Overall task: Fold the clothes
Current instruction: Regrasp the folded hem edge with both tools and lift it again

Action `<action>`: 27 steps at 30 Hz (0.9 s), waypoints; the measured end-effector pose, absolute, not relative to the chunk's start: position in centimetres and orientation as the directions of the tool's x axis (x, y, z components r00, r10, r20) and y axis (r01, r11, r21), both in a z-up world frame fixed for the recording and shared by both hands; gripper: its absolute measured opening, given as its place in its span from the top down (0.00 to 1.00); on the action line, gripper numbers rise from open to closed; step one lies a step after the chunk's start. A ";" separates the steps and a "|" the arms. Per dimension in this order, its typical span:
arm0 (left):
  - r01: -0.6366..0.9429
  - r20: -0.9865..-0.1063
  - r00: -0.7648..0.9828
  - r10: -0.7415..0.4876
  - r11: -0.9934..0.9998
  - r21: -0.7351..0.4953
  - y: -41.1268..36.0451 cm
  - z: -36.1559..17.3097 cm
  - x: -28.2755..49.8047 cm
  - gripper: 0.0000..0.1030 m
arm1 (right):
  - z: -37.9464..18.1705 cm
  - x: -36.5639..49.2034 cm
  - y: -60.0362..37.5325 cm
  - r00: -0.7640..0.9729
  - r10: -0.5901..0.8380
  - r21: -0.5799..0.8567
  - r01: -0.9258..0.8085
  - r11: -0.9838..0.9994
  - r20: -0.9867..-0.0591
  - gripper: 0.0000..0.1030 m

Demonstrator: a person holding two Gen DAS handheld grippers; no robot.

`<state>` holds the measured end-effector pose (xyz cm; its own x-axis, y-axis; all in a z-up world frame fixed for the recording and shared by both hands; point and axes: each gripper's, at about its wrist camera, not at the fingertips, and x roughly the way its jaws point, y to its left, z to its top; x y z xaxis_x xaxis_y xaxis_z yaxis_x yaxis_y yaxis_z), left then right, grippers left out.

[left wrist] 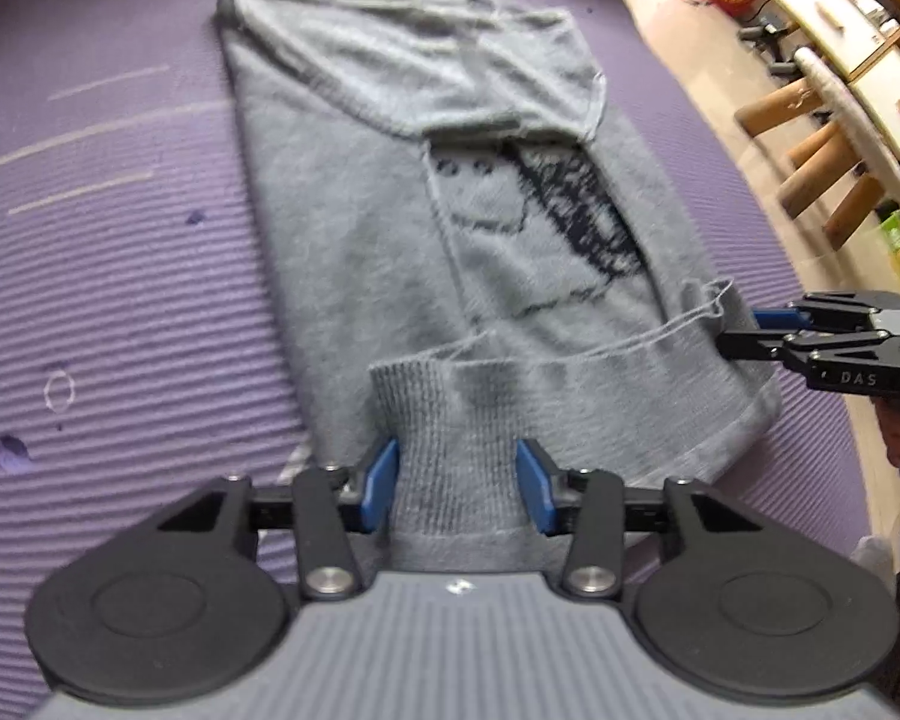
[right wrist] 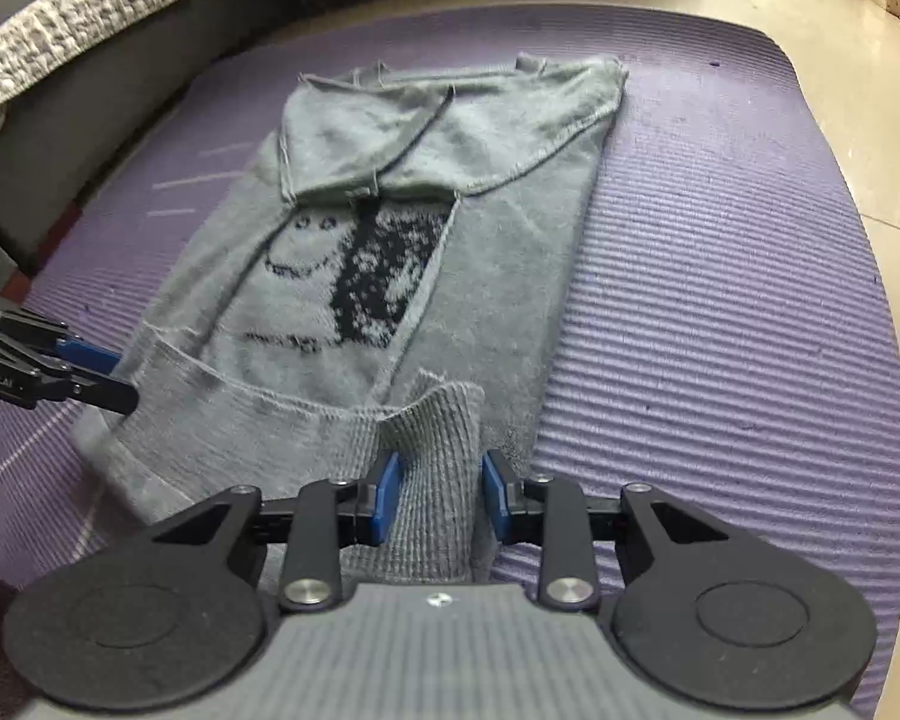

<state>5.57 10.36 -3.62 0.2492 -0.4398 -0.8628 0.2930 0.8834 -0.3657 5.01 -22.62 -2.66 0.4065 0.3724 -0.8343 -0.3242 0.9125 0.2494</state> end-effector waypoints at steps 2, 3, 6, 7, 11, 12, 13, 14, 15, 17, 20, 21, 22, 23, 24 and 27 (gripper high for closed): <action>0.271 -0.859 0.252 -0.446 0.884 -0.380 10.6 -3.6 5.7 0.55 | -2.7 4.9 -22.5 0.410 0.372 0.244 -0.330 0.912 -0.833 0.79; 0.264 -0.858 0.261 -0.442 0.888 -0.377 10.7 -3.5 5.7 0.55 | -2.6 4.8 -22.4 0.412 0.375 0.246 -0.333 0.910 -0.831 0.84; 0.245 -0.853 0.278 -0.442 0.891 -0.382 11.3 -3.4 5.8 0.52 | -2.3 4.8 -22.5 0.416 0.384 0.259 -0.327 0.909 -0.824 0.86; 0.236 -0.853 0.271 -0.446 0.890 -0.391 11.4 -3.5 5.9 0.51 | -2.3 4.8 -22.4 0.416 0.385 0.259 -0.327 0.909 -0.824 0.86; 0.221 -0.850 0.267 -0.454 0.887 -0.404 11.5 -3.8 5.9 0.54 | -2.5 4.6 -22.3 0.412 0.374 0.246 -0.330 0.911 -0.831 0.84; 0.221 -0.848 0.264 -0.459 0.885 -0.410 11.4 -3.8 5.9 0.64 | -2.5 4.5 -22.3 0.412 0.373 0.245 -0.330 0.912 -0.831 0.84; 0.221 -0.846 0.258 -0.467 0.880 -0.419 11.3 -3.8 5.9 0.80 | -2.5 4.5 -22.4 0.413 0.372 0.245 -0.329 0.912 -0.831 0.84; 0.220 -0.845 0.258 -0.468 0.880 -0.420 11.3 -3.7 5.8 0.86 | -2.5 4.5 -22.4 0.414 0.372 0.245 -0.328 0.912 -0.831 0.84; 0.215 -0.845 0.259 -0.468 0.881 -0.422 11.4 -3.7 5.8 0.91 | -2.4 4.5 -22.4 0.415 0.373 0.246 -0.328 0.912 -0.830 0.84; 0.211 -0.843 0.273 -0.463 0.884 -0.417 11.5 -3.4 5.7 0.94 | -2.4 4.5 -22.3 0.419 0.374 0.246 -0.328 0.912 -0.827 0.92; 0.212 -0.838 0.309 -0.451 0.891 -0.401 11.5 -2.8 5.4 0.95 | -1.9 4.5 -22.5 0.439 0.379 0.264 -0.301 0.916 -0.815 0.94; 0.223 -0.831 0.320 -0.455 0.889 -0.401 11.5 -2.4 5.3 0.95 | -1.6 4.5 -22.6 0.453 0.379 0.265 -0.296 0.918 -0.807 0.95; 0.231 -0.825 0.337 -0.454 0.889 -0.395 11.5 -2.0 5.3 0.95 | -1.0 4.5 -22.7 0.477 0.379 0.263 -0.292 0.919 -0.793 0.95; 0.233 -0.817 0.355 -0.454 0.889 -0.394 11.6 -1.6 5.4 0.95 | -0.4 4.6 -22.7 0.502 0.379 0.261 -0.290 0.921 -0.777 0.95; 0.230 -0.807 0.371 -0.459 0.887 -0.400 11.8 -1.3 5.6 0.95 | -0.2 4.6 -22.8 0.515 0.378 0.260 -0.289 0.922 -0.769 0.95; 0.204 -0.780 0.445 -0.441 0.897 -0.391 12.2 -0.6 6.1 0.95 | 0.8 5.1 -22.7 0.577 0.355 0.229 -0.282 0.932 -0.735 0.95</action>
<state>6.10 12.23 -0.57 0.4448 -0.4409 -0.7796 0.2041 0.8974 -0.3911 5.10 -22.71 0.77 0.5769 0.3554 -0.7354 -0.2815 0.9317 0.2295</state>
